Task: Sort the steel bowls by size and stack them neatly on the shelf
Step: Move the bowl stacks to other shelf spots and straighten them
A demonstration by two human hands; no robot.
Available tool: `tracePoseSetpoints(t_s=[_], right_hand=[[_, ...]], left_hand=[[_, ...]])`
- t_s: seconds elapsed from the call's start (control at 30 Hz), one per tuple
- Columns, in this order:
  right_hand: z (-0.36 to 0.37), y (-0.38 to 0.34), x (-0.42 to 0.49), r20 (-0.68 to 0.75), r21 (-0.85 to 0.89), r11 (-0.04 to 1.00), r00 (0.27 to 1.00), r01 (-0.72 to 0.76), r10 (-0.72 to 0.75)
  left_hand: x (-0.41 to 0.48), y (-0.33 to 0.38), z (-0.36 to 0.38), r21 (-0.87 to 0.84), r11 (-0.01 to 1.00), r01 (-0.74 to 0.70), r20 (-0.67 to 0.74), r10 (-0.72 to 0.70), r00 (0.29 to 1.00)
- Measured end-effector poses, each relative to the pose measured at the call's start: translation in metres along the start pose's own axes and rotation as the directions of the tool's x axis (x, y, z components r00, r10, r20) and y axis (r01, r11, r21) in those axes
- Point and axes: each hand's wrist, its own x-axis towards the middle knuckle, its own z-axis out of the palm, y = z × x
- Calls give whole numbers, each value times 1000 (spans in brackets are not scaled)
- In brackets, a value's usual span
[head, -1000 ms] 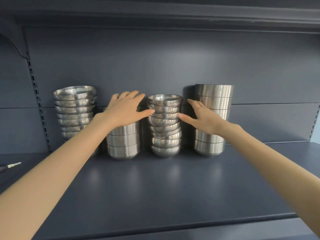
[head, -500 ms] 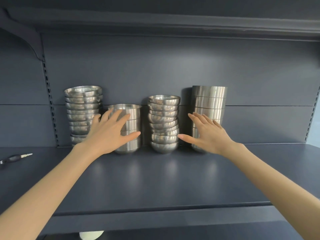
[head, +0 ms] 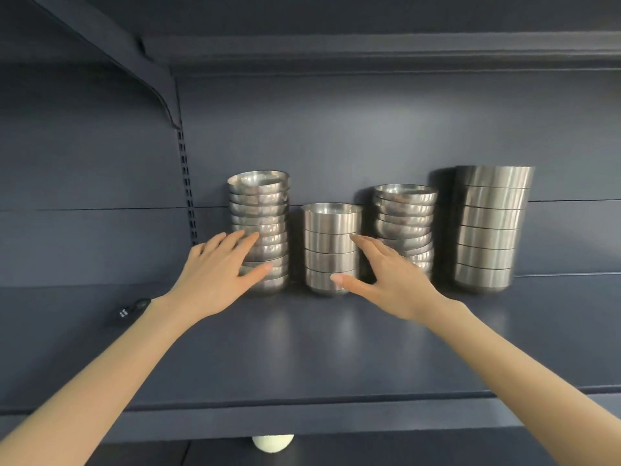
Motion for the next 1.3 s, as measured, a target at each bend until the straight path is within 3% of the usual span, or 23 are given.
tracePoseSetpoints(t_s=[0.13,0.33,0.47,0.53,0.7,0.9,1.03,1.13,1.3], right_hand=[[28,-44,15,31,147,989,999,-35,31],[61,-78,57,28,468,877,994,-110,110],[75,-82,98,12,585,800,987,-138,161],[80,-76,118,8,619,776,988,-124,151],[97,-75,160,-37,680,731,993,-57,112],[119,-70,186,-190,701,708,979,85,70],[123,-72,191,-233,712,693,969,113,82],[124,-73,194,-242,737,666,965,117,98],[124,-72,202,-254,729,673,962,124,98]], left_hand=[[-14,-47,-8,-127,992,25,-9,-26,1000],[2,-87,5,-407,912,46,7,-47,999],[42,-101,17,-723,684,100,31,-111,993],[63,-104,22,-794,600,104,41,-118,992],[102,-116,35,-832,547,91,74,-53,996],[127,-123,52,-875,483,24,63,65,996],[138,-118,67,-907,407,-108,-32,189,981],[148,-115,70,-916,367,-163,-91,206,974],[163,-114,74,-890,386,-243,-173,207,963]])
